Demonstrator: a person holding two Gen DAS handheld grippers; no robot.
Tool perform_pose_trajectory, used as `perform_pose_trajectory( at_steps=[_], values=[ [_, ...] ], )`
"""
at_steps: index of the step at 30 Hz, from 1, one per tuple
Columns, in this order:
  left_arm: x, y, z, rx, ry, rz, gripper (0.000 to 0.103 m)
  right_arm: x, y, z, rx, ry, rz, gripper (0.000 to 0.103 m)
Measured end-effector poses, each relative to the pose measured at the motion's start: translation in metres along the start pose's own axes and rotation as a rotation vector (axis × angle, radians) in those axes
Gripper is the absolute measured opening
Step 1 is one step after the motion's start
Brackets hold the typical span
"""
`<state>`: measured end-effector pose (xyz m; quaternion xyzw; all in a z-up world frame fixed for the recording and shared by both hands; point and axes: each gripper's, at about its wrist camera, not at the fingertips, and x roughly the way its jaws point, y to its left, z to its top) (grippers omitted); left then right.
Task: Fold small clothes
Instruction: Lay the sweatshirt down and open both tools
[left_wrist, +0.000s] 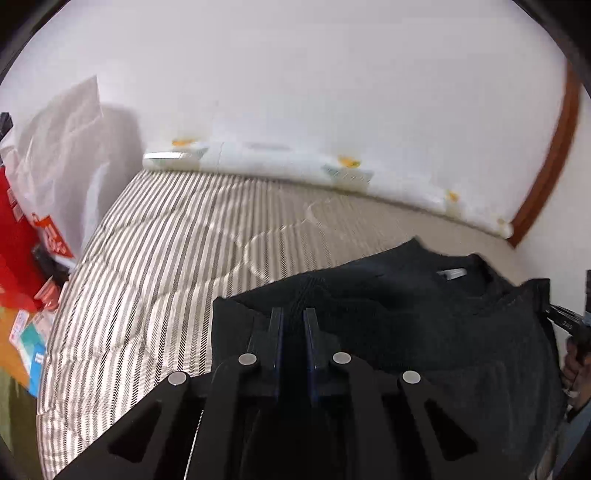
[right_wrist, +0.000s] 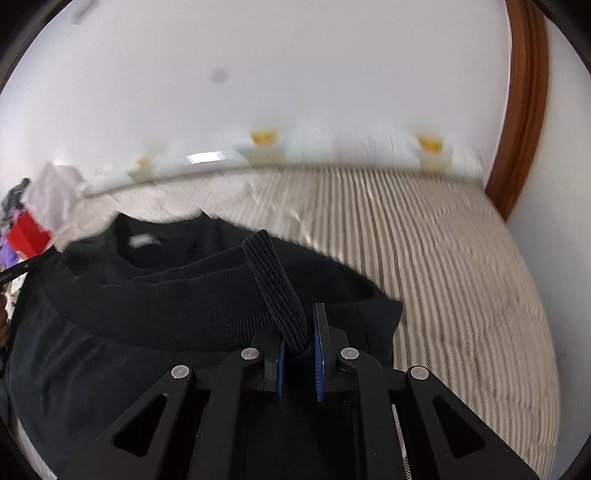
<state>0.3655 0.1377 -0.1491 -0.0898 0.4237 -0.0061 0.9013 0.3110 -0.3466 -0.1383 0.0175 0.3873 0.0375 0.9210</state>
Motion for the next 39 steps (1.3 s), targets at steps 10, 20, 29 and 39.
perform_pose_trajectory(
  at_steps=[10,20,29,39],
  values=[
    [0.008,-0.017,0.001,0.065,0.050,0.075,0.018,0.005,-0.018,-0.004,0.073,0.059,-0.013,0.024],
    [-0.007,-0.021,-0.016,0.089,0.087,0.063,0.034,-0.039,-0.014,-0.036,0.063,0.043,-0.200,0.036],
    [-0.055,-0.014,-0.064,0.096,0.063,0.117,0.051,-0.086,0.006,-0.081,0.088,0.024,-0.235,0.040],
    [-0.107,0.007,-0.121,0.062,0.043,0.087,0.053,-0.109,0.096,-0.084,0.023,0.016,-0.169,0.043]
  ],
)
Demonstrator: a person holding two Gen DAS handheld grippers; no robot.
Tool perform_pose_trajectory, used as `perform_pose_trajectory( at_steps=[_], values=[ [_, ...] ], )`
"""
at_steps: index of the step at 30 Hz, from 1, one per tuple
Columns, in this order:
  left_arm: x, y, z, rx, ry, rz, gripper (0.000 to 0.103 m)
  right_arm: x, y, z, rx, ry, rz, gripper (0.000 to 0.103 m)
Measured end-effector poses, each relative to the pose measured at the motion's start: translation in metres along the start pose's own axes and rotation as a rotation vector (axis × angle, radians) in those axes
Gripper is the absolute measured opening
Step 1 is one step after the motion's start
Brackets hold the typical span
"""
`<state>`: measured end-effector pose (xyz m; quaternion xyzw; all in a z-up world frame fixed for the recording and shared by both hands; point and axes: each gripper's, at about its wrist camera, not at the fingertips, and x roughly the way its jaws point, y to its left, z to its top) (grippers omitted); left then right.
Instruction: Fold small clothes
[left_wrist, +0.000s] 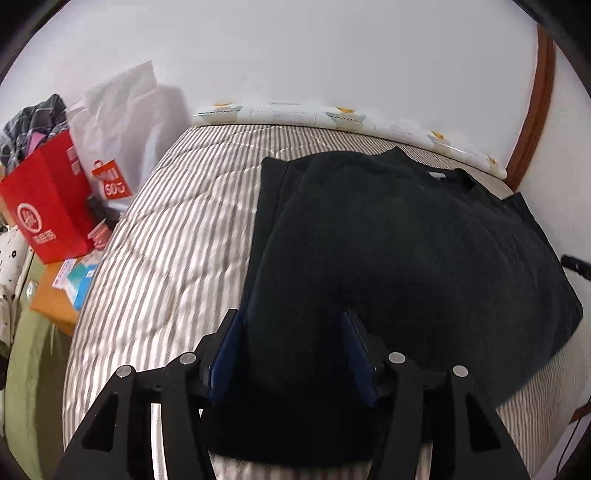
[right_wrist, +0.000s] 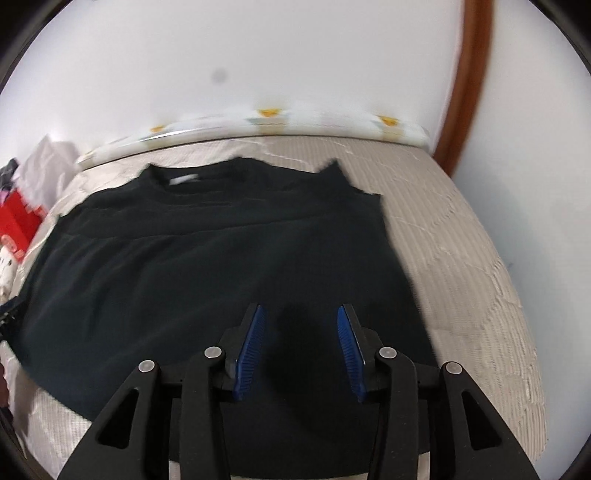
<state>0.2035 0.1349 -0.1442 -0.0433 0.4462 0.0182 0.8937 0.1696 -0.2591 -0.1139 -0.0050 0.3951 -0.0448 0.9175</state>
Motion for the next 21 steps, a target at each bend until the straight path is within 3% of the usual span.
perform_pose_trajectory(
  at_steps=[6,11,21],
  values=[
    [-0.024,0.027,-0.030,-0.046,0.001,-0.035,0.054,-0.009,0.074,-0.004,-0.105,-0.008,0.040,0.046],
    [-0.040,0.055,-0.055,-0.092,-0.007,-0.085,0.056,-0.011,0.141,-0.015,-0.210,-0.014,0.015,0.048],
    [-0.066,0.086,-0.083,-0.068,-0.011,-0.054,0.065,-0.029,0.263,-0.044,-0.401,-0.074,0.122,0.057]
  ],
)
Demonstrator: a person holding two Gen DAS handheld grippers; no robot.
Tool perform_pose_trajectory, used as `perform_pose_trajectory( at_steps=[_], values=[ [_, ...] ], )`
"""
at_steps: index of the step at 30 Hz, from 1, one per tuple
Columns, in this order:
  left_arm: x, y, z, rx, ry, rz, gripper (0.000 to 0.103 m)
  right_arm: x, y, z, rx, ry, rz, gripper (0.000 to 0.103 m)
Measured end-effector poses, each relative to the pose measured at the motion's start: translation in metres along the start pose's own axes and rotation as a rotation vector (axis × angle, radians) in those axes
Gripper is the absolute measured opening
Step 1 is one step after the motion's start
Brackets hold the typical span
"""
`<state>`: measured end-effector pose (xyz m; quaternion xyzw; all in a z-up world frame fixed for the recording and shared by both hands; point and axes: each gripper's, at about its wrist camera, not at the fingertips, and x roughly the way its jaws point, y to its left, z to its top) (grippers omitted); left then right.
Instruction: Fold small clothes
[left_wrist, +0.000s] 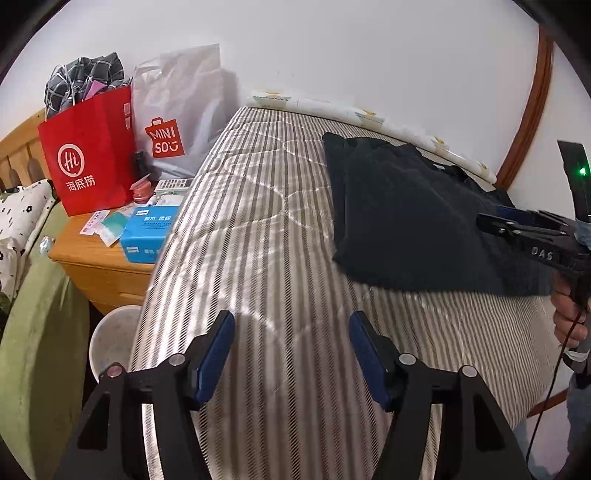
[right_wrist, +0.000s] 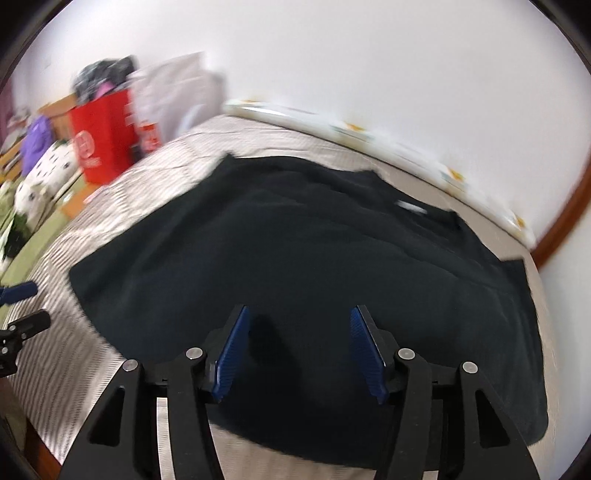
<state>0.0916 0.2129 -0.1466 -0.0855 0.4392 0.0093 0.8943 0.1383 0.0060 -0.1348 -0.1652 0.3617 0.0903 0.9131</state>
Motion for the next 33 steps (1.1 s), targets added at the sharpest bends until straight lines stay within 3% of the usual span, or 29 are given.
perform_pose_trajectory(
  at_steps=[6,13,18,24,33],
  values=[
    [-0.003,0.008,-0.002,-0.003,0.008,-0.010,0.068,-0.007,0.067,-0.010,-0.166,-0.015,0.062,0.060],
    [-0.004,0.022,-0.008,-0.049,0.019,-0.057,0.069,0.003,0.113,-0.021,-0.313,-0.024,0.031,0.061],
    [-0.006,0.025,-0.014,-0.022,0.004,-0.004,0.069,0.007,0.122,-0.019,-0.306,-0.048,0.050,0.061],
    [-0.010,0.031,-0.016,-0.029,0.005,-0.017,0.070,0.004,0.127,-0.017,-0.255,-0.059,0.120,0.061],
    [-0.009,0.029,-0.017,-0.034,0.005,-0.014,0.071,0.010,0.143,-0.022,-0.268,-0.071,0.123,0.067]
  ],
)
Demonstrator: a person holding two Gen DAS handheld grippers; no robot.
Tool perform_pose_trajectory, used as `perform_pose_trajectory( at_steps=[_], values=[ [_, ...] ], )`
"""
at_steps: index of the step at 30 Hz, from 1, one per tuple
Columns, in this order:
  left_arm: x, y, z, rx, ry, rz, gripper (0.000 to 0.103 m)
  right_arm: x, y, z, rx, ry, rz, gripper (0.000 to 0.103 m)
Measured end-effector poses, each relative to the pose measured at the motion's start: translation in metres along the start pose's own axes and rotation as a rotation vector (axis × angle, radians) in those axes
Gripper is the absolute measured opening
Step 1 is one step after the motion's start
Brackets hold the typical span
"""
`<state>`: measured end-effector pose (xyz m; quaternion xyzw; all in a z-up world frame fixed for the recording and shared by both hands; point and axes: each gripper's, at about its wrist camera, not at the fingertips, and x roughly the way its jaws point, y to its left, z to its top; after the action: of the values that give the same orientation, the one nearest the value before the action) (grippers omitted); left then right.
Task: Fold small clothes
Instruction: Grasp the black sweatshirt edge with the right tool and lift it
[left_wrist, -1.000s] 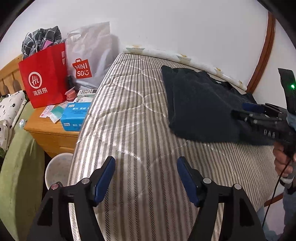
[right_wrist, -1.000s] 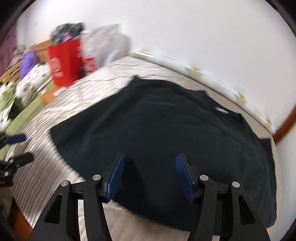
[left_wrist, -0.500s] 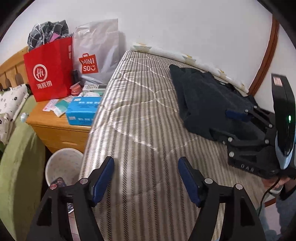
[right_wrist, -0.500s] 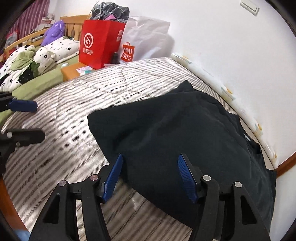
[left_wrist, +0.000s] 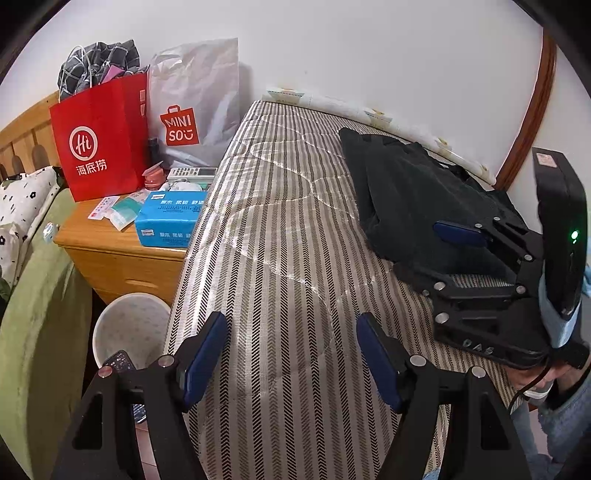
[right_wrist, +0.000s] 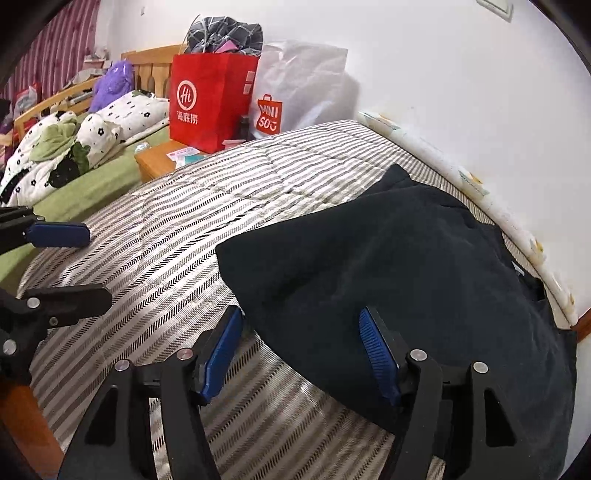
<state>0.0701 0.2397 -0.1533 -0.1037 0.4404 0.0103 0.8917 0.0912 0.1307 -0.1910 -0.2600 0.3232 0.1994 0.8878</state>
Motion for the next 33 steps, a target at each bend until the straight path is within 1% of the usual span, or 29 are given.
perform_pose_trajectory(
  at_steps=[2,3,4,5,6,7,8,9,11,14,17,22,25,27,28,31,33],
  values=[
    [0.000,0.000,0.000,-0.003,-0.002,-0.001,0.071,0.002,0.001,0.002,0.003,-0.011,-0.004,0.067],
    [0.001,-0.001,0.000,-0.003,-0.002,0.002,0.071,0.003,-0.001,0.003,0.015,-0.010,-0.001,0.064],
    [0.002,-0.001,0.001,0.000,-0.002,0.007,0.072,0.004,-0.002,0.005,0.022,-0.010,0.001,0.059],
    [0.002,-0.002,0.001,0.001,-0.001,0.015,0.072,0.004,-0.003,0.005,0.024,-0.014,-0.008,0.053],
    [0.003,-0.003,0.001,0.005,-0.002,0.024,0.072,0.005,-0.003,0.006,0.021,-0.014,-0.022,0.036],
    [0.004,-0.004,0.002,0.006,-0.002,0.032,0.072,0.006,-0.002,0.007,0.020,-0.014,-0.046,0.022],
    [0.005,-0.005,0.002,0.006,-0.003,0.037,0.072,0.006,-0.004,0.007,0.024,-0.017,-0.072,0.019],
    [0.005,-0.006,0.003,0.006,-0.004,0.043,0.072,0.005,-0.007,0.007,0.033,-0.022,-0.061,0.018],
    [0.007,-0.008,0.004,0.006,-0.005,0.053,0.073,-0.003,-0.015,0.007,0.069,-0.038,-0.033,0.016],
    [0.009,-0.012,0.007,0.003,-0.003,0.064,0.073,-0.024,-0.040,0.005,0.158,-0.102,0.003,0.015],
    [0.011,-0.020,0.012,-0.003,0.001,0.068,0.073,-0.047,-0.067,0.002,0.237,-0.171,-0.002,0.014],
    [0.018,-0.043,0.023,0.020,0.004,0.064,0.073,-0.091,-0.128,-0.015,0.385,-0.265,-0.029,0.012],
    [0.023,-0.061,0.031,0.036,-0.006,0.053,0.072,-0.119,-0.165,-0.038,0.473,-0.336,-0.046,0.012],
    [0.028,-0.076,0.036,0.049,-0.016,0.039,0.073,-0.141,-0.193,-0.061,0.537,-0.384,-0.069,0.011],
    [0.030,-0.083,0.038,0.058,-0.019,0.031,0.073,-0.147,-0.202,-0.070,0.564,-0.394,-0.070,0.011],
    [0.038,-0.109,0.044,0.095,-0.030,0.008,0.073,-0.163,-0.241,-0.109,0.683,-0.417,-0.083,0.010],
    [0.044,-0.130,0.049,0.124,-0.034,-0.011,0.073,-0.170,-0.266,-0.141,0.754,-0.419,-0.110,0.010]
  ],
)
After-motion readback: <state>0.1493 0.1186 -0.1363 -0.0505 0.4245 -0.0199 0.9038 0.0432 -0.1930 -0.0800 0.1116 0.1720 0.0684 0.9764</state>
